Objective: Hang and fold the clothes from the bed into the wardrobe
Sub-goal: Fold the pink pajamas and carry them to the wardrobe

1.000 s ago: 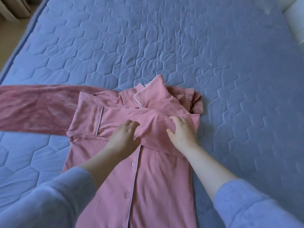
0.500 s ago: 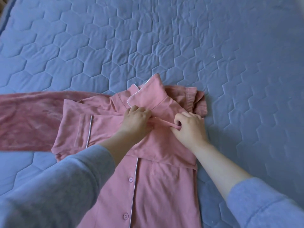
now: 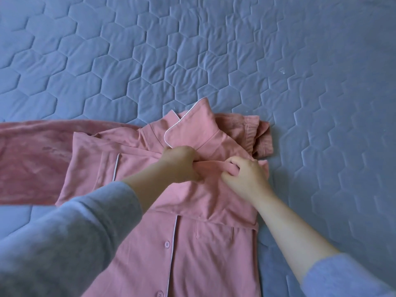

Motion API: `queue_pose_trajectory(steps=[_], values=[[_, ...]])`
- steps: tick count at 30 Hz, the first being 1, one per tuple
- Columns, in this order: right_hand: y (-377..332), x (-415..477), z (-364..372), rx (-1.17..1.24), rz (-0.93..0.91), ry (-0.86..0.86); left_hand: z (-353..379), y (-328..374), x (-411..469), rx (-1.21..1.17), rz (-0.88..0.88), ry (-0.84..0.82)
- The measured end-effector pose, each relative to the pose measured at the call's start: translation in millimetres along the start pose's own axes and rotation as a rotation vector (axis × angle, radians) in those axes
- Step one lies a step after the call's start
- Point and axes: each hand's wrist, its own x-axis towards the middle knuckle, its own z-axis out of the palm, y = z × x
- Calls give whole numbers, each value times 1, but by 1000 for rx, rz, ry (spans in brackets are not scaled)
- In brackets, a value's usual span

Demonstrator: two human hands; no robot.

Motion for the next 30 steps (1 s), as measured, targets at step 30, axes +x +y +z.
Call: queue_pose_trajectory(steps=[30], values=[[4, 25, -22, 431, 9, -532, -3, -29, -3, -360, 116, 116]])
